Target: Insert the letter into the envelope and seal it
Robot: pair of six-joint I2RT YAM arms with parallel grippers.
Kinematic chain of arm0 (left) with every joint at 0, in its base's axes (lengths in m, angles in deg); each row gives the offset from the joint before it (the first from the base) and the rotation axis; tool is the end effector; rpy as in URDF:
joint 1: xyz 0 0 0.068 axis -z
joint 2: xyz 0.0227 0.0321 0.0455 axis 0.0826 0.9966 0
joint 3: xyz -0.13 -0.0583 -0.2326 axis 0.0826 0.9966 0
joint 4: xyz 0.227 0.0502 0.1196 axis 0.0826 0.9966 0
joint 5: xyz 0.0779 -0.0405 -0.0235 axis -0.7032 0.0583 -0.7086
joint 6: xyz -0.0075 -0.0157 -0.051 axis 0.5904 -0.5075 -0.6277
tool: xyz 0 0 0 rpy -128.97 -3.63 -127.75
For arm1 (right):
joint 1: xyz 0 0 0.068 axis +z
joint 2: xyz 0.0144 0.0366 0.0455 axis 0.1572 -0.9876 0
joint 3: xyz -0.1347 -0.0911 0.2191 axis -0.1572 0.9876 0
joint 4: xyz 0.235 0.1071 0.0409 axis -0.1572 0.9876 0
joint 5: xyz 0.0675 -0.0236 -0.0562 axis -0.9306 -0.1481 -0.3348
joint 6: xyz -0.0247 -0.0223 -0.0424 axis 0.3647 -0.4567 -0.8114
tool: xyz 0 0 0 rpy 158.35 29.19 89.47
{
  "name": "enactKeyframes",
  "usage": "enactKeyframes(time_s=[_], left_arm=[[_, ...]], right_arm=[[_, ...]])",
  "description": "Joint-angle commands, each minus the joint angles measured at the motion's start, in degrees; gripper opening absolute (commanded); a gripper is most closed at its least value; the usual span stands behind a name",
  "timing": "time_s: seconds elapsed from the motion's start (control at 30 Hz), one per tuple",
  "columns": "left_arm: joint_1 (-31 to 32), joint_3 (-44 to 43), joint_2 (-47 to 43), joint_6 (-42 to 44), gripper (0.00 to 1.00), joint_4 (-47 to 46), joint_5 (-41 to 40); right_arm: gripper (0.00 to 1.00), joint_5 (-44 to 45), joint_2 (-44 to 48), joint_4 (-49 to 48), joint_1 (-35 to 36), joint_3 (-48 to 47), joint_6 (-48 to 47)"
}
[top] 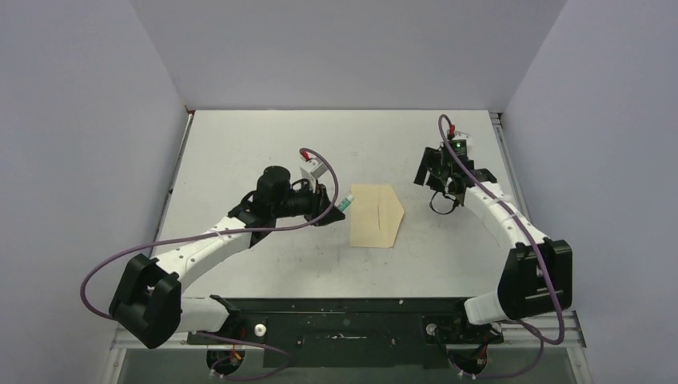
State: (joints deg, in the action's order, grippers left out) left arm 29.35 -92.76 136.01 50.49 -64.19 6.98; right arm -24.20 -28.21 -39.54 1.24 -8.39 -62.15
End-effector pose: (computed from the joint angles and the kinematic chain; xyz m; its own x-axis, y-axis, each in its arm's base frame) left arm 0.2259 -0.1771 0.2605 -0.6161 0.0801 -0.7836 0.7235 0.4509 -0.5228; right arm 0.3067 0.0516 0.2456 -0.7307 0.3155 -0.6055 0.2406 0.9489 0.2041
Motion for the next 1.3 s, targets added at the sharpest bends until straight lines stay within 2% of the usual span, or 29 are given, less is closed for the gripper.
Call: enactKeyframes(time_s=[0.0,0.07,0.13,0.2,0.3,0.47,0.73,0.93,1.03,1.1,1.27], left_arm=[[0.51,-2.76,-2.77,-6.49,0.00,-9.54,-2.27],[0.62,-2.36,-3.23,-9.36,0.00,-13.43,-2.69],[0.63,-2.04,-3.46,-12.08,0.00,-16.94,-3.03],[0.62,-1.92,-3.47,-14.57,0.00,-20.20,-3.06],[0.63,-1.86,-3.49,-17.16,0.00,-22.70,-3.19],[0.63,-1.64,-3.68,-20.93,0.00,-26.21,-2.45],[0.63,-0.87,-4.55,-24.53,0.00,-28.56,-5.17],[0.33,-0.69,-4.64,-25.98,0.01,-28.25,-4.81],[-1.15,-1.69,-4.69,-27.67,0.33,-27.61,0.48],[-3.07,-2.13,-4.71,-30.52,0.46,-28.86,4.95],[-8.18,-1.23,-4.51,-39.65,0.56,-37.45,11.69]], right_arm=[[0.77,-19.86,7.78,-6.44,3.08,-0.78,1.31],[0.79,-27.37,10.47,-13.00,7.12,0.77,4.58],[0.83,-29.87,12.75,-20.47,12.53,2.24,9.55],[0.85,-29.37,14.18,-27.88,17.27,3.70,17.32],[0.88,-25.75,15.63,-37.18,22.31,6.28,24.10],[0.86,-22.36,14.50,-35.27,25.41,4.12,23.79],[0.54,-23.50,15.51,-36.62,26.02,5.18,25.79],[0.17,-22.82,16.28,-35.56,25.93,4.06,24.32],[0.06,-23.91,15.92,-32.95,25.42,2.48,21.01],[0.05,-27.72,15.83,-32.53,24.01,1.95,18.12],[0.05,-39.30,15.84,-34.22,19.39,1.29,15.34]])
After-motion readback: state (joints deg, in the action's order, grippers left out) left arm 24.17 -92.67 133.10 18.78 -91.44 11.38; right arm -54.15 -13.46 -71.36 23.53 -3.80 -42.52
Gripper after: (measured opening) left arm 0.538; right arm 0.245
